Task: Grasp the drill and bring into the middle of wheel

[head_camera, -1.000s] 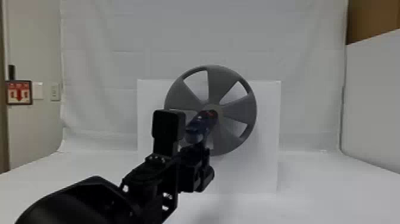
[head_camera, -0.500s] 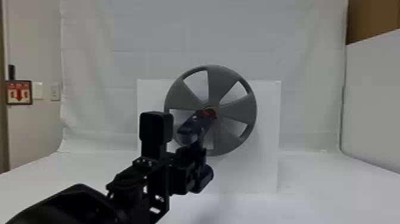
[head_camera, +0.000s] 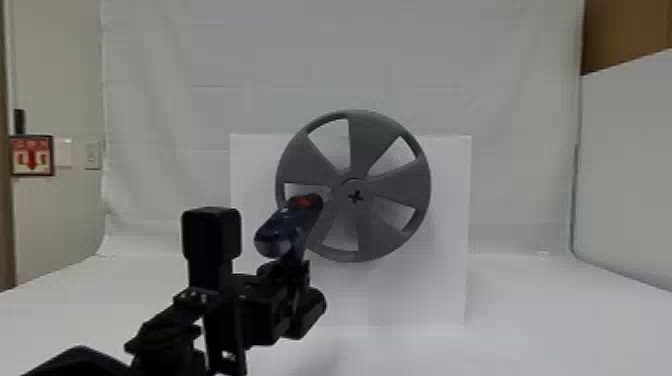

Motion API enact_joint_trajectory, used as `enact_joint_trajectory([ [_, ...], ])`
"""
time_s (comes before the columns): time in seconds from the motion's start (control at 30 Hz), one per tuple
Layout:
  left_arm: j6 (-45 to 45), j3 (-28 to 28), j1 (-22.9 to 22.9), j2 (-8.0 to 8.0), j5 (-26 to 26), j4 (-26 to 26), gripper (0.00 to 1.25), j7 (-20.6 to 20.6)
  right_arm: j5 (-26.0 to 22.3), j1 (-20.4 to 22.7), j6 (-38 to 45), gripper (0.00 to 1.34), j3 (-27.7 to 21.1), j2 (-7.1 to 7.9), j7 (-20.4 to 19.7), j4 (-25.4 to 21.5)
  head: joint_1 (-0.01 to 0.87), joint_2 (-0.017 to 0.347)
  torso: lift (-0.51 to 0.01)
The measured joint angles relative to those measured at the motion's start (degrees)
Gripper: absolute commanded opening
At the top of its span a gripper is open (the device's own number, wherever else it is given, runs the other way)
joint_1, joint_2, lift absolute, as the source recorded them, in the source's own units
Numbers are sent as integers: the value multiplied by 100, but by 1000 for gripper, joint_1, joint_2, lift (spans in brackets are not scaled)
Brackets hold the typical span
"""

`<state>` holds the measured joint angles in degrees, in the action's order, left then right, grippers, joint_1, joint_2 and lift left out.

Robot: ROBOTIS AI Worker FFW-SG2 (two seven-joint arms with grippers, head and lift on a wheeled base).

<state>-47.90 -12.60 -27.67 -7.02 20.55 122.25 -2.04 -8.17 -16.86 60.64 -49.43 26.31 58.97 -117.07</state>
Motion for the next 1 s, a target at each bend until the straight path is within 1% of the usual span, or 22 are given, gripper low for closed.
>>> enact_joint_trajectory([
  [0.2,76,61,148,-18,-164,-54,57,-431,62,-29,0,1204,36,-45,2,0,54,31,-403],
  [0.37,225,57,204,-27,-196,-255,57,-662,92,-41,0,1204,64,-57,1,0,54,31,-403],
  [0.57,458,10,284,-34,-161,-514,57,-1166,155,-50,0,1204,82,-78,3,8,54,31,-403],
  [0.8,608,-22,297,-48,-125,-746,57,-1428,201,-53,0,1204,110,-81,2,9,54,31,-403],
  [1.0,735,-26,310,-55,-89,-934,57,-1506,233,-58,0,1204,137,-83,2,9,54,31,-403],
])
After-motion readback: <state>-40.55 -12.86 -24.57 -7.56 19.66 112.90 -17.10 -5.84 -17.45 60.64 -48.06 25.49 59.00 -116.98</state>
